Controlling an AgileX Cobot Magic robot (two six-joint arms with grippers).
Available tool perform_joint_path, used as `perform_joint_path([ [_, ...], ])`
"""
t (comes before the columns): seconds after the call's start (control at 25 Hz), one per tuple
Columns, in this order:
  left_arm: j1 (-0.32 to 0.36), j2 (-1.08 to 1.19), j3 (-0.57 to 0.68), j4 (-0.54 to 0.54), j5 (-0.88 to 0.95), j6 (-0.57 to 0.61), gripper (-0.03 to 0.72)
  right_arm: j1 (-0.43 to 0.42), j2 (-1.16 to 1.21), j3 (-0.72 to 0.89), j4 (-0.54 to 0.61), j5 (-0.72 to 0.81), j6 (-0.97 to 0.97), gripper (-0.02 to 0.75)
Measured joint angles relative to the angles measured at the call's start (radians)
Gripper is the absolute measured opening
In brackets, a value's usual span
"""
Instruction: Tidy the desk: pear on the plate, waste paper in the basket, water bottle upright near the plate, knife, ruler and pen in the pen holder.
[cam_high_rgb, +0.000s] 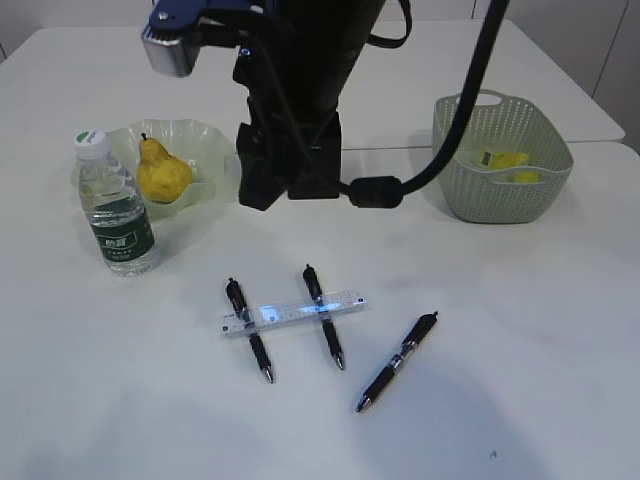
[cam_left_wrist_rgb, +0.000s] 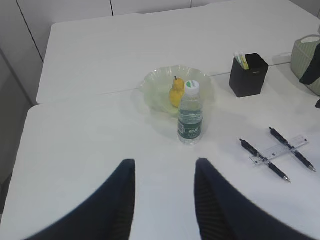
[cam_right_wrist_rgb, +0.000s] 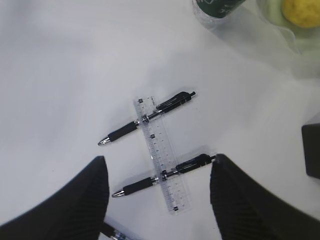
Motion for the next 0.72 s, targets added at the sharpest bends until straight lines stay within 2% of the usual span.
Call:
perform_joint_path([
  [0.24,0.000,0.000,0.000,0.000,0.000,0.000,0.275,0.000,0.081,0.000,-0.031,-0.002,-0.139,0.504],
  [0.72,0.000,0.000,0.000,0.020,0.000,0.000,0.275,0.000,0.245,0.000,-0.065,-0.017,-0.174,0.507],
])
